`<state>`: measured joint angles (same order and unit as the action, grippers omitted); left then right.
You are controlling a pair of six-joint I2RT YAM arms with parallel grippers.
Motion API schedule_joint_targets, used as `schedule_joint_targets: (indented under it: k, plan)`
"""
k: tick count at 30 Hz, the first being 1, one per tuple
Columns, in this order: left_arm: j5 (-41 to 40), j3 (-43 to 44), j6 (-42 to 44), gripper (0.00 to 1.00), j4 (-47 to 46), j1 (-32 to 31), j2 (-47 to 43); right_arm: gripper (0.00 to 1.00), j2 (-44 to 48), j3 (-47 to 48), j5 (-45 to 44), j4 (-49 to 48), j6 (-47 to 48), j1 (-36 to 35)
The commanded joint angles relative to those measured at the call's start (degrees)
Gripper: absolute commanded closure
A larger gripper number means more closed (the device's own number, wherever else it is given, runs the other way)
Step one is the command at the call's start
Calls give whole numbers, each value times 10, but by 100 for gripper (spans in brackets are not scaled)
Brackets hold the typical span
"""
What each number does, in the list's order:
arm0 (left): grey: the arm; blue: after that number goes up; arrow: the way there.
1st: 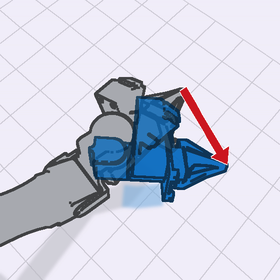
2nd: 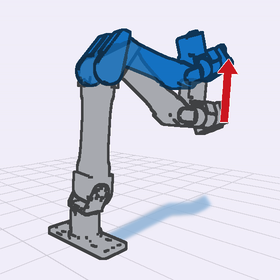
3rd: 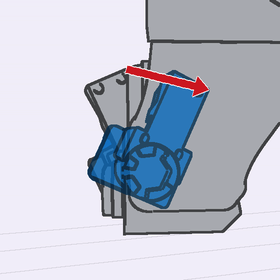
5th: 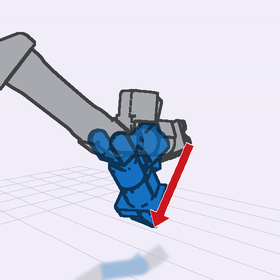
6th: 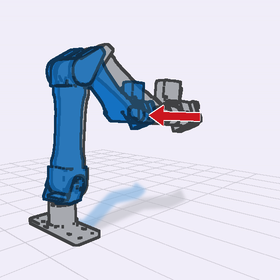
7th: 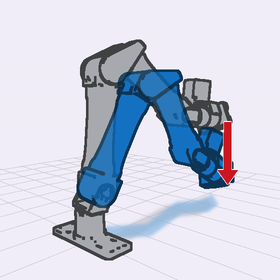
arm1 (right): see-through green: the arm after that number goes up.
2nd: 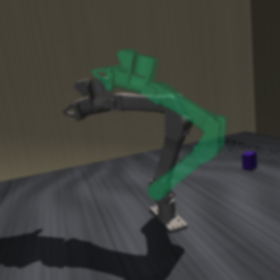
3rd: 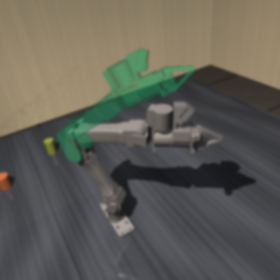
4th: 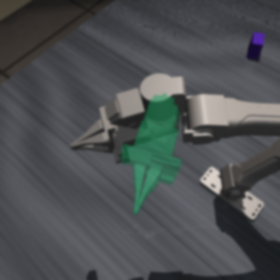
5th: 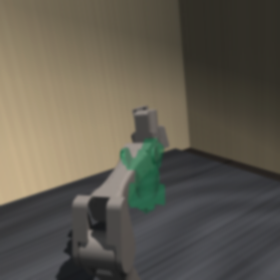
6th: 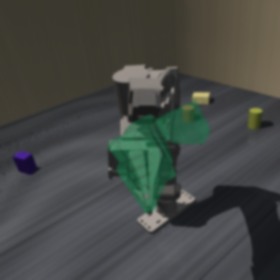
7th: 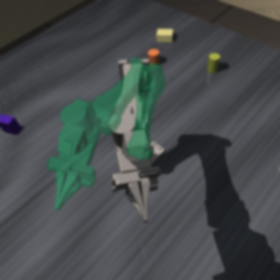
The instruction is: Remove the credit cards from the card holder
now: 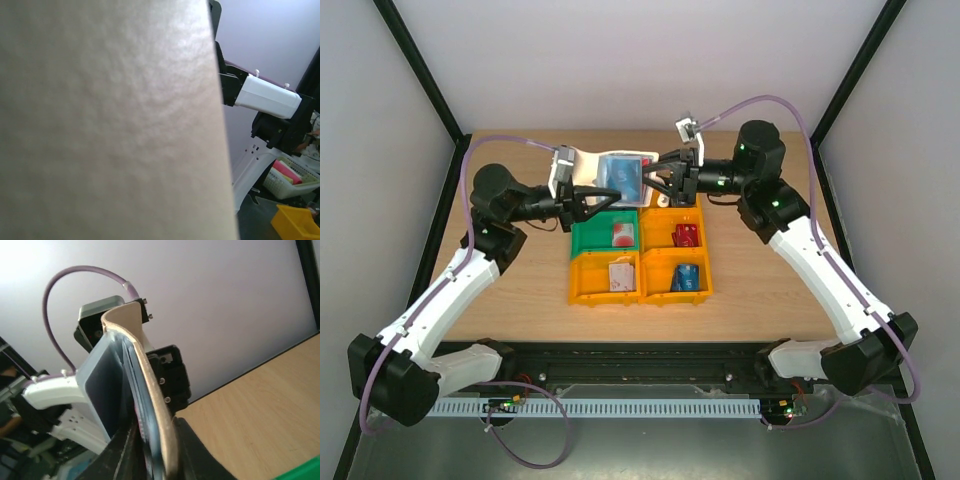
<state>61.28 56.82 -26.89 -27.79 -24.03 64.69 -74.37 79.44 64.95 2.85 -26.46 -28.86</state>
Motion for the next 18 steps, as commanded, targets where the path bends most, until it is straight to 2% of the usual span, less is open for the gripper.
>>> schedule_joint_targets:
  k: [1,3,4,5,6,7,8,11,13,15,18]
  plan:
    - [-3,17,26,98,-22,-9,-9,95,-16,-17,24,-18,-27,-7]
    - [-33,16,38,97,8,-11,-9,98,-19,-22,18,-45,-45,-7]
    - [-73,15,40,82,24,-12,-9,98,-20,-23,11,-56,-53,-7]
    - [-111,15,42,52,42,-11,-10,98,-20,-19,-20,-52,-50,-8]
    - [-145,15,50,37,63,-10,-12,98,-19,-11,-59,-25,-35,-8]
    - [-181,15,61,27,80,-9,-13,98,-20,3,-106,10,-14,-8]
    - [-214,13,75,22,100,-7,-15,98,-23,18,-155,53,5,-8]
    - [-308,2,117,14,145,1,-23,98,-46,66,-303,173,39,-8]
    - [-364,-8,135,12,168,4,-28,98,-60,94,-395,232,37,-8]
    - [-399,-20,147,12,177,8,-32,98,-73,110,-448,275,32,-9]
    - [-407,-37,152,12,183,8,-35,98,-86,146,-485,304,18,-15]
